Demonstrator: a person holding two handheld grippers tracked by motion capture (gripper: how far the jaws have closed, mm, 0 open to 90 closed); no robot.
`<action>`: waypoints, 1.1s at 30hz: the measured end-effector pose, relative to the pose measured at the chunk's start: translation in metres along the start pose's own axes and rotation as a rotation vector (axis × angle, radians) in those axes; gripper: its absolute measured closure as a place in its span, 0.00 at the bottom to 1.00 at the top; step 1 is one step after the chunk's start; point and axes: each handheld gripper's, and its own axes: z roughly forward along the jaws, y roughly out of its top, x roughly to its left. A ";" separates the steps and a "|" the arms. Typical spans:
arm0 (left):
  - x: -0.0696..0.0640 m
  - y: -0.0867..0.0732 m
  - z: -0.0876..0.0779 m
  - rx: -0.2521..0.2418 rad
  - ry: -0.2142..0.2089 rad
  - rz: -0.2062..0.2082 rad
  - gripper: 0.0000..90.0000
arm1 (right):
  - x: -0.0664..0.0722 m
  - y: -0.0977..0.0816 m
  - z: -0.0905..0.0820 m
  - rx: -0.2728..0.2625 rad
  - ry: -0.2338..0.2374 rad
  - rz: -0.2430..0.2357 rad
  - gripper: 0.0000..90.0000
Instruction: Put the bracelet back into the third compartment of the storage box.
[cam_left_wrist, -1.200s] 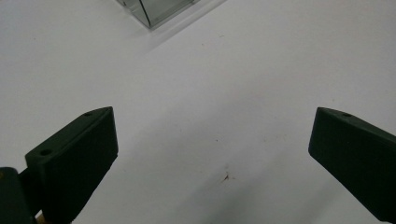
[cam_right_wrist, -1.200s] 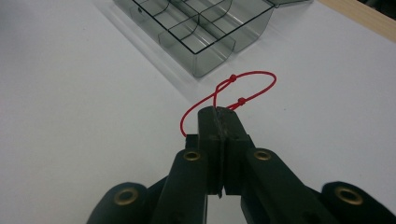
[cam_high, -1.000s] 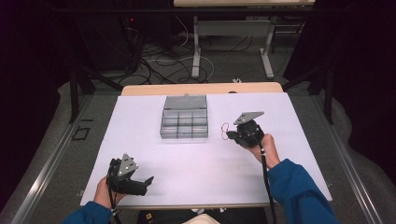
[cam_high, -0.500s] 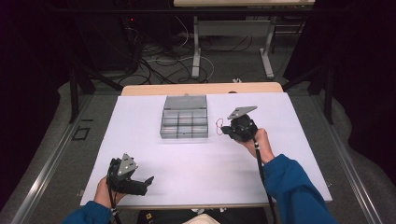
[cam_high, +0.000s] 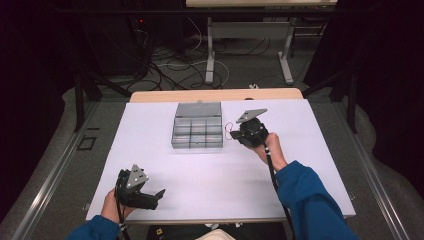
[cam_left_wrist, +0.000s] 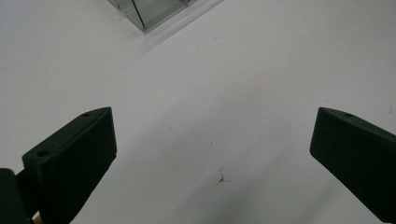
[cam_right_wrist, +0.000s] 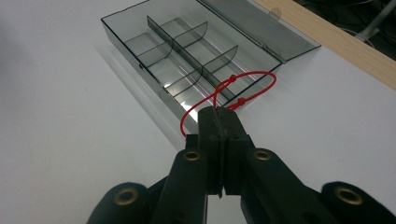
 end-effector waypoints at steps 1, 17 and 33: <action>0.000 0.000 0.000 -0.001 0.001 0.000 0.01 | 0.001 0.002 0.001 0.000 0.000 -0.001 1.00; 0.000 0.000 0.000 0.007 -0.012 -0.006 0.01 | 0.007 0.029 0.020 0.011 0.013 -0.014 1.00; 0.001 0.000 0.000 0.006 -0.003 0.003 0.01 | 0.003 0.045 0.049 0.052 0.001 0.000 1.00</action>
